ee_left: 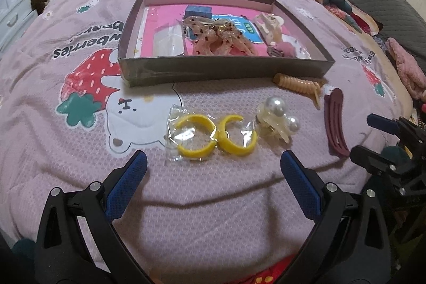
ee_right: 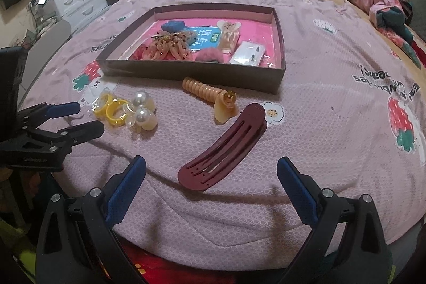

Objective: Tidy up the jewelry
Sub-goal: 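Move left tool toward the yellow hoops bag while right approaches the maroon clip, then grasp the clear bag of yellow hoops with left tool while right grasps the maroon clip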

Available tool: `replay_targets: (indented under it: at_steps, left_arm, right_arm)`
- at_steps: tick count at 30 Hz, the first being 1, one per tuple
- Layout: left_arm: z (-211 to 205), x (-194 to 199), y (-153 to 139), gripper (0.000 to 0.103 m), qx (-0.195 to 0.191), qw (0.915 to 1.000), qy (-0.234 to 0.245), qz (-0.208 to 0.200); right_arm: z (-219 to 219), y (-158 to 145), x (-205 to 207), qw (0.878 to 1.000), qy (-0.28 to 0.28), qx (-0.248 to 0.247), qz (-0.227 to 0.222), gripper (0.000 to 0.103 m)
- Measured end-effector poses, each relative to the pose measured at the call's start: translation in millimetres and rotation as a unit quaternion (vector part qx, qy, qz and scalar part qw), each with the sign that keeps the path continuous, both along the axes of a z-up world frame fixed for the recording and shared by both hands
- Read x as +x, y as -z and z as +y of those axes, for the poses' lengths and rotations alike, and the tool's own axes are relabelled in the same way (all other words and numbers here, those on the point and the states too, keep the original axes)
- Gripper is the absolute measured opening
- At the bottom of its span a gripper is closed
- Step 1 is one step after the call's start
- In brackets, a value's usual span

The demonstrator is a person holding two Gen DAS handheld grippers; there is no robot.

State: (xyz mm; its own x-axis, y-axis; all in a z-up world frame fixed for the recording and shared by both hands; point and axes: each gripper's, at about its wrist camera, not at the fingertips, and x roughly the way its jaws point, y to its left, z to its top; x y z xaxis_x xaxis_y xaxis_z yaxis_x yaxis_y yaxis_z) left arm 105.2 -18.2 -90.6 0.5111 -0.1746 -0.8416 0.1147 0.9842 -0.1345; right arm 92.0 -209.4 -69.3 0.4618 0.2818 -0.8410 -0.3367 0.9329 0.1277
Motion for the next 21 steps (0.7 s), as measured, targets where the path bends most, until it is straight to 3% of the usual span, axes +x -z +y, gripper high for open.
replay_targets:
  at_steps: [13,15,19,21]
  left_arm:
    - [-9.1,21.8,18.4,0.093,0.026,0.9996,0.011,0.006]
    - [-9.5,23.3,18.1,0.082,0.032,0.9994,0.01,0.001]
    - [-7.8,24.4,17.6,0.076,0.031,0.9995,0.01,-0.003]
    - [-7.1,23.5,17.3,0.076,0.029,0.9995,0.012,-0.005]
  right_arm:
    - [-6.1,18.8,24.9,0.999,0.032,0.018,0.038,0.098]
    - [-5.2,23.4,30.0,0.998,0.038,0.021,0.047,0.098]
    - [2.0,31.3,37.0,0.998,0.041,0.02,0.051,0.098]
    - [7.0,35.1,37.6,0.998,0.039,0.009,0.042,0.081]
